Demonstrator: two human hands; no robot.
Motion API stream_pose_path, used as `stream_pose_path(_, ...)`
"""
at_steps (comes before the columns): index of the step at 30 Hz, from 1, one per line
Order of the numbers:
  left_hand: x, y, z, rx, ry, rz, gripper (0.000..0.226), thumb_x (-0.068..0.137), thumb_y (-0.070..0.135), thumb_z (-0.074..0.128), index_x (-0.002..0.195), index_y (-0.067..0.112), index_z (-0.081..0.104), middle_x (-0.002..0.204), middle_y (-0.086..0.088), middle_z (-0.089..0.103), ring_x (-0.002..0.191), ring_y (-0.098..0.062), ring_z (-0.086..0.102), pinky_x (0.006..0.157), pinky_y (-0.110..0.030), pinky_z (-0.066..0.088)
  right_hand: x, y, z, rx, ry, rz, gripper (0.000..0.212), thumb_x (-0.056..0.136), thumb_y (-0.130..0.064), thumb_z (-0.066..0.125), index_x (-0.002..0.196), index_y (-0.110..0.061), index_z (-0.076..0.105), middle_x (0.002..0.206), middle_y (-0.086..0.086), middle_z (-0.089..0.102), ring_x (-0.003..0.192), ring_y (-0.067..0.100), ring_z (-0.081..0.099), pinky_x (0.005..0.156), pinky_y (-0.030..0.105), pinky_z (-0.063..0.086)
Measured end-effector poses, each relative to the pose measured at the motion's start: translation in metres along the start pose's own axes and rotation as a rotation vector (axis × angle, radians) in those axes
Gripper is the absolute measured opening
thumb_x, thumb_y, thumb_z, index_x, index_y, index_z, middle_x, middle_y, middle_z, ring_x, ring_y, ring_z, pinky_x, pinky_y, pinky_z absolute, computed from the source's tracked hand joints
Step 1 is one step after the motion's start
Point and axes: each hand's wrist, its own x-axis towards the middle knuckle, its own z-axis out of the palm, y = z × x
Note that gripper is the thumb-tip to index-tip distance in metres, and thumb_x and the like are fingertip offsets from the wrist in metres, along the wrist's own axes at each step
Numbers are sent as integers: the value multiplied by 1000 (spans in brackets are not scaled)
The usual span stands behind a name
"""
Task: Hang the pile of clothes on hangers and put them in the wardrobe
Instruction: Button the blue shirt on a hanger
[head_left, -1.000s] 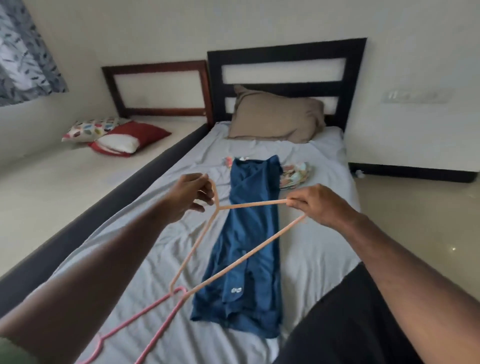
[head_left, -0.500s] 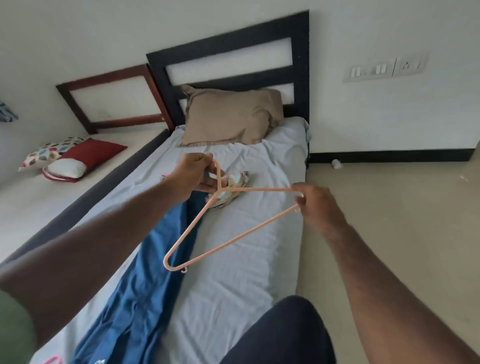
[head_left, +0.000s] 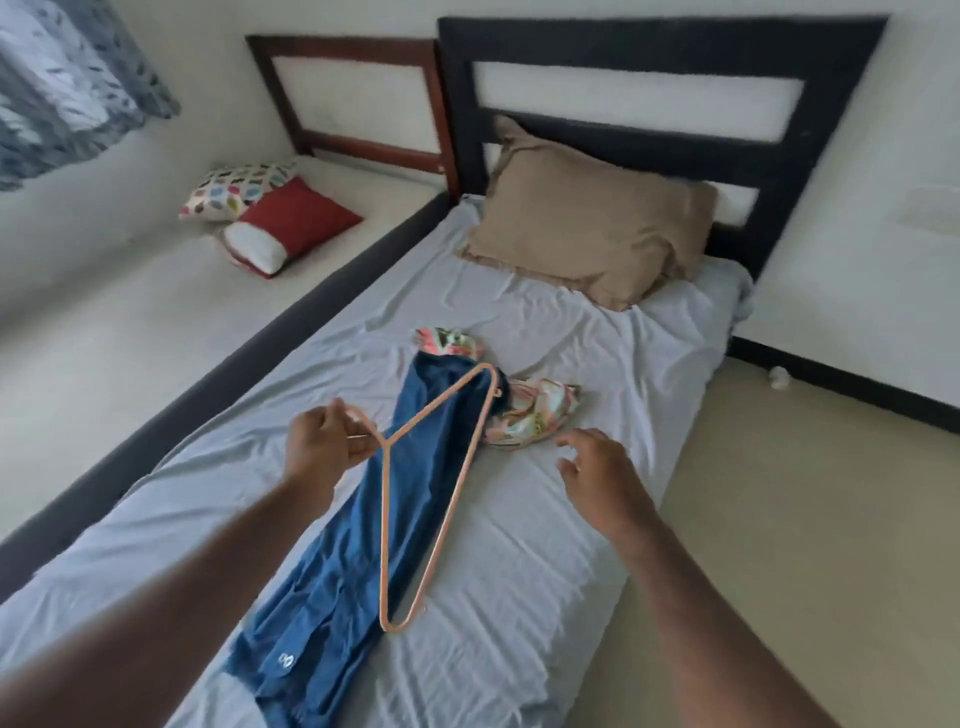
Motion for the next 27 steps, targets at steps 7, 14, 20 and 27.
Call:
stream_pose_path(7, -12, 26, -80, -43, 242, -228, 36, 107, 23, 43, 88, -3, 60, 80, -15, 69, 71, -33, 71, 55, -28, 55, 74, -138, -9, 81, -292, -6, 21, 92, -8, 67, 113, -9, 69, 111, 8, 72, 104, 23, 67, 94, 36, 54)
stream_pose_path(14, -1, 0, -72, -10, 329, -310, 51, 91, 49, 40, 78, 6, 64, 79, -20, 68, 74, -39, 67, 67, -49, 52, 115, -129, -24, -59, -410, 71, 18, 91, -7, 69, 110, -7, 69, 109, 5, 71, 99, 21, 66, 93, 36, 54)
stream_pose_path(20, 12, -22, -36, -153, 455, -438, 43, 93, 39, 42, 80, 5, 65, 80, -20, 68, 73, -29, 63, 67, -39, 50, 173, -91, 5, -126, -568, 128, 21, 89, -8, 71, 110, -10, 68, 112, 3, 69, 106, 22, 65, 94, 33, 52)
stream_pose_path(27, 31, -54, 2, -261, 698, -578, 32, 100, 22, 47, 85, 3, 68, 93, -15, 72, 88, -26, 71, 69, -32, 53, 274, -47, 71, -105, -723, 198, 46, 88, -24, 77, 129, -12, 61, 130, 7, 63, 121, 23, 60, 100, 33, 49)
